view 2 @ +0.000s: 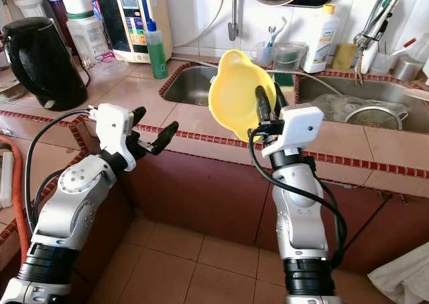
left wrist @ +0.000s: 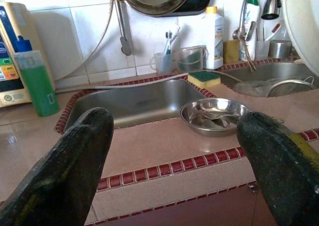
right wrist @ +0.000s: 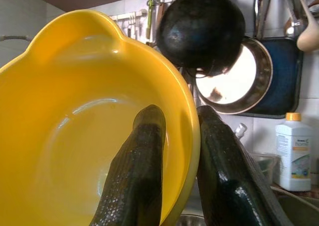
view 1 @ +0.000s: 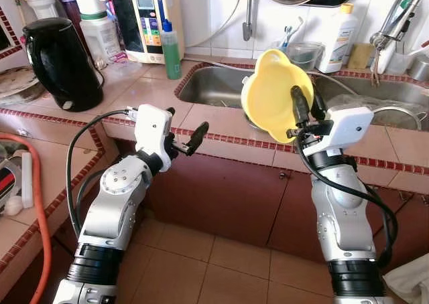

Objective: Kitchen organization

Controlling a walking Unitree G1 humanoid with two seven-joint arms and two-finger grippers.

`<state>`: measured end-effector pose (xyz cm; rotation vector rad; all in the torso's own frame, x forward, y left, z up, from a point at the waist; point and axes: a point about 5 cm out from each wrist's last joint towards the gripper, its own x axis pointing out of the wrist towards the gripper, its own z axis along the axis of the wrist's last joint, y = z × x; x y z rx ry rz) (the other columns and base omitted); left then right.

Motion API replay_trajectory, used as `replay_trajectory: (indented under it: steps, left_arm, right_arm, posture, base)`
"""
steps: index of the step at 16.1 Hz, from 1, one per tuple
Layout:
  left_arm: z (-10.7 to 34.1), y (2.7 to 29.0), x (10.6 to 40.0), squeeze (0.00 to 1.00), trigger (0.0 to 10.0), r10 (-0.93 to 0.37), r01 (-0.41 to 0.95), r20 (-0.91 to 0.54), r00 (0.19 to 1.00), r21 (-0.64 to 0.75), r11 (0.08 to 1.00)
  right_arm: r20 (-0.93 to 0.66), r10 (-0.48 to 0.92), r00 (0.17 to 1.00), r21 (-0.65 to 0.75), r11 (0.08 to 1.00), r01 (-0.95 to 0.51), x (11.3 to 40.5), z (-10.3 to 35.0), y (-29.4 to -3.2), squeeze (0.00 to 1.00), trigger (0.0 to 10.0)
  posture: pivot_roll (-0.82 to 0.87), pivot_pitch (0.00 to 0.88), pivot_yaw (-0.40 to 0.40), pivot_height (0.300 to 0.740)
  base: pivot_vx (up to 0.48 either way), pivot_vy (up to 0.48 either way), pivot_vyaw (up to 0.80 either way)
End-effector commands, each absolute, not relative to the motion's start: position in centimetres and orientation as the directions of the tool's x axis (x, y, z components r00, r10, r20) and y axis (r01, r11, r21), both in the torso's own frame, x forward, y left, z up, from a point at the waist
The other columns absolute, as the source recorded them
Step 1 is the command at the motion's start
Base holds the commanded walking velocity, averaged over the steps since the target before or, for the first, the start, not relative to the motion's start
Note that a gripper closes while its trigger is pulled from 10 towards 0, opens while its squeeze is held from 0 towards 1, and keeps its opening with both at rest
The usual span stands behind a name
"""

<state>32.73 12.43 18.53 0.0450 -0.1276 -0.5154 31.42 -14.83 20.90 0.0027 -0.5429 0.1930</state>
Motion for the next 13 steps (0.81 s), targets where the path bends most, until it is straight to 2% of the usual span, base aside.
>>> replay_trajectory:
  steps: [1,13]
  left_arm:
    - [18.85,12.47,32.72,0.0,10.0,-0.495,0.487,0.12,0.861,0.089,0.869]
    - [18.85,12.47,32.72,0.0,10.0,-0.495,0.487,0.12,0.861,0.089,0.869]
  right_arm:
    - [0.536,0.184,0.824,-0.056,0.982,-0.183,31.25,21.54,-14.82,0.0,10.0]
    - [0.536,0.184,0.824,-0.056,0.982,-0.183,31.25,21.54,-14.82,0.0,10.0]
  posture:
    - [-0.13,0.0,0.055,0.74]
    - [-0.13,0.0,0.055,0.74]
  base:
    - [0.0,0.0,0.0]
    - [0.0,0.0,0.0]
